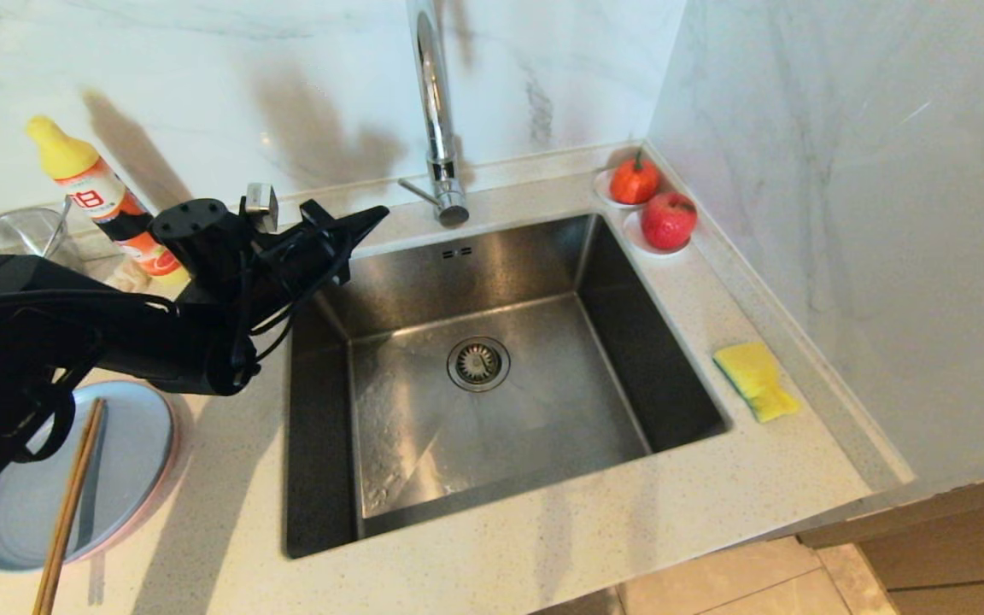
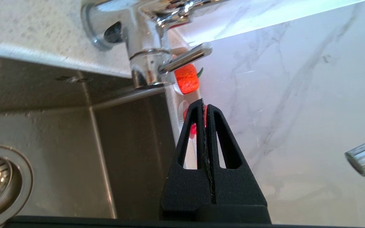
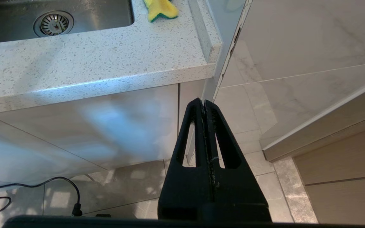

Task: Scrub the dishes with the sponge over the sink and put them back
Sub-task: Turn on the faucet

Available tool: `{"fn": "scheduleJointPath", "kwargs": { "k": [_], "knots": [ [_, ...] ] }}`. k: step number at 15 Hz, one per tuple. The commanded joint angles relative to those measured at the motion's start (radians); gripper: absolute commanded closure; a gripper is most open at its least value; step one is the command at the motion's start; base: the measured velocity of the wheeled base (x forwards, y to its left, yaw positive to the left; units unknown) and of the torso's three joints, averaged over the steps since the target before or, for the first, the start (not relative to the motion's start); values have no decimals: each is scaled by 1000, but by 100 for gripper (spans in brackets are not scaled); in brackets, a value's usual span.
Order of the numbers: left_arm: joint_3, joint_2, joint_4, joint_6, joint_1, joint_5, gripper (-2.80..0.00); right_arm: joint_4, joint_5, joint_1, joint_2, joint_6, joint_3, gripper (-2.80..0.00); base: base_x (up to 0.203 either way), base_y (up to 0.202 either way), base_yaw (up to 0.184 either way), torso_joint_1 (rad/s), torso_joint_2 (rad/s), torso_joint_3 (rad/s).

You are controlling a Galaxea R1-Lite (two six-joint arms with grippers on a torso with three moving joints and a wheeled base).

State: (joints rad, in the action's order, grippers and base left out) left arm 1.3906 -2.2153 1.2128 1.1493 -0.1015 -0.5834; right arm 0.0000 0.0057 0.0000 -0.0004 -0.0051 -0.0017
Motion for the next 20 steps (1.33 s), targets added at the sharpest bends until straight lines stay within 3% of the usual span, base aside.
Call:
{"fn": "scheduleJointPath", "kwargs": {
  "k": [1, 20],
  "knots": [
    [29, -3, 2, 7, -1, -4, 0, 0, 0, 0, 0, 1, 0, 0, 0, 0, 0, 0, 0, 0],
    [55, -23, -10, 12, -46, -7, 0, 0, 0, 0, 0, -1, 0, 0, 0, 0, 0, 0, 0, 0]
  ]
}}
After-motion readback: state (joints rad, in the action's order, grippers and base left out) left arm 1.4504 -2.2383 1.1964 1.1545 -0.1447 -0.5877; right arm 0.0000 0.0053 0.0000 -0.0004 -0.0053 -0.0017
